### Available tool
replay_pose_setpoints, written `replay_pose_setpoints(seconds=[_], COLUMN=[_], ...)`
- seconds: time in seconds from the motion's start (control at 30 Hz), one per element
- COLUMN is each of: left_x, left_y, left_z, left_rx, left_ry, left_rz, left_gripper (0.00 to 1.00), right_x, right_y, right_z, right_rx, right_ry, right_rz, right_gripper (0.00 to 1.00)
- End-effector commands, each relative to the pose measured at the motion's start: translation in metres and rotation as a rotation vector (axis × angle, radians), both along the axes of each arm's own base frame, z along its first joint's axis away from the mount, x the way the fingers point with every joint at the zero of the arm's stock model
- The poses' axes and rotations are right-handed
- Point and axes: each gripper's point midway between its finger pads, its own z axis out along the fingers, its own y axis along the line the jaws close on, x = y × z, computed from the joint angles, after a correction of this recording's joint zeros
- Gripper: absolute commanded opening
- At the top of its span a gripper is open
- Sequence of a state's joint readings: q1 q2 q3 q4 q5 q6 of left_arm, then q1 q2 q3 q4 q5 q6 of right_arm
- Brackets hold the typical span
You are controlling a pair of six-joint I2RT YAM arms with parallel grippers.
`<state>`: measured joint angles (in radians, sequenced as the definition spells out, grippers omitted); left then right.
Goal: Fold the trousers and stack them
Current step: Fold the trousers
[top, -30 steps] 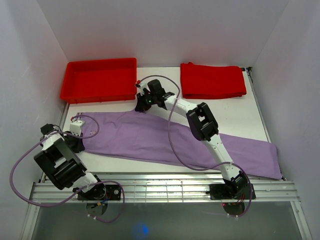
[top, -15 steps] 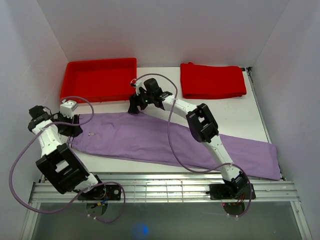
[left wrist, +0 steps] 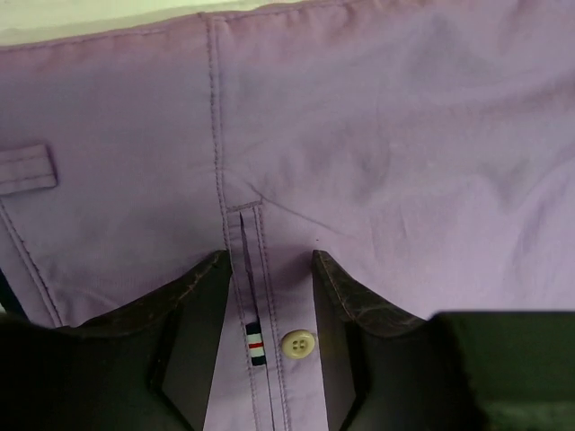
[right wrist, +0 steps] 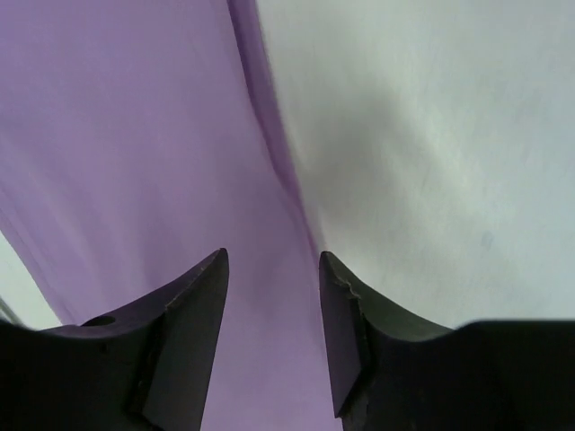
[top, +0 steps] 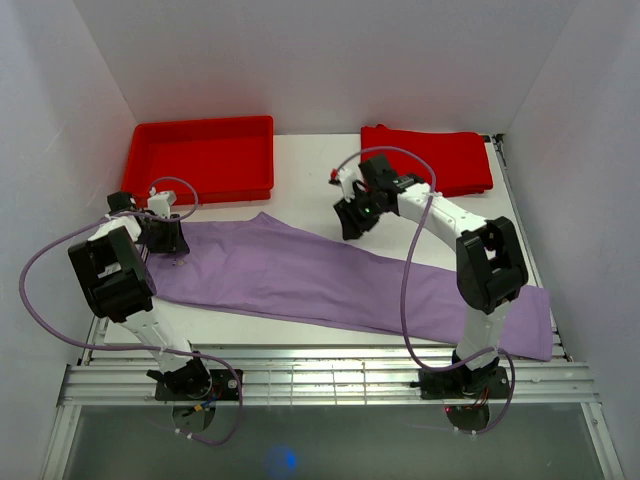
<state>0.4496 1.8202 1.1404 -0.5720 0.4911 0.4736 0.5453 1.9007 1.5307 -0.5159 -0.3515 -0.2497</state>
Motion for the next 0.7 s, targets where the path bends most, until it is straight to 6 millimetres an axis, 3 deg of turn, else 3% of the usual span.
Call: replay_pose_setpoints(seconds=[0.0, 0.03, 0.07, 0.13, 0.17, 0.27, 0.37, 0.4, 0.47, 0.5, 0.57, 0.6, 0.67], left_x=[-0.005, -0.010, -0.015, -0.023, -0.029, -0.043, -0.052, -0.054, -0.061, -0.061, -0.067, -0.068, -0.072], left_y=[0.030, 0.034, 0.037, 0.044, 0.045, 0.053, 0.060, 0.063, 0.071, 0.075, 0.082, 0.085, 0.089], left_z=[-0.030, -0.035, -0.039, -0.045, -0.048, -0.053, -0.052, -0.051, -0.048, -0.045, -0.042, -0.039, -0.037], left_rx=[0.119, 0.146, 0.159, 0.202, 0.202, 0.199, 0.197, 0.199, 0.198, 0.200, 0.192, 0.200, 0.204], left_ry=[0.084, 0.109, 0.121, 0.152, 0.173, 0.219, 0.238, 0.240, 0.248, 0.243, 0.244, 0.238, 0.238], left_rz=[0.115, 0.126, 0.134, 0.146, 0.153, 0.190, 0.218, 0.228, 0.247, 0.256, 0.272, 0.276, 0.282], left_gripper=[0.53, 0.53, 0.53, 0.53, 0.53, 0.53, 0.53, 0.53, 0.53, 0.53, 0.53, 0.53, 0.53], right_x=[-0.066, -0.075, -0.095, -0.108, -0.124, -0.128, -0.115, -0.093, -0.073, -0.048, -0.030, -0.010, 0.003], right_y=[-0.099, -0.121, -0.156, -0.201, -0.217, -0.253, -0.268, -0.266, -0.264, -0.259, -0.254, -0.251, -0.247], right_z=[-0.057, -0.065, -0.078, -0.092, -0.102, -0.123, -0.140, -0.137, -0.143, -0.132, -0.131, -0.120, -0.113], right_rx=[-0.279, -0.325, -0.374, -0.460, -0.494, -0.574, -0.637, -0.631, -0.639, -0.625, -0.610, -0.598, -0.585], right_ry=[0.239, 0.256, 0.301, 0.328, 0.356, 0.373, 0.383, 0.341, 0.345, 0.305, 0.298, 0.258, 0.241], right_rz=[-0.033, -0.059, -0.090, -0.153, -0.146, -0.185, -0.198, -0.210, -0.215, -0.225, -0.225, -0.236, -0.234], right_gripper=[0.50, 0.50, 0.50, 0.50, 0.50, 0.50, 0.50, 0.50, 0.50, 0.50, 0.50, 0.50, 0.50])
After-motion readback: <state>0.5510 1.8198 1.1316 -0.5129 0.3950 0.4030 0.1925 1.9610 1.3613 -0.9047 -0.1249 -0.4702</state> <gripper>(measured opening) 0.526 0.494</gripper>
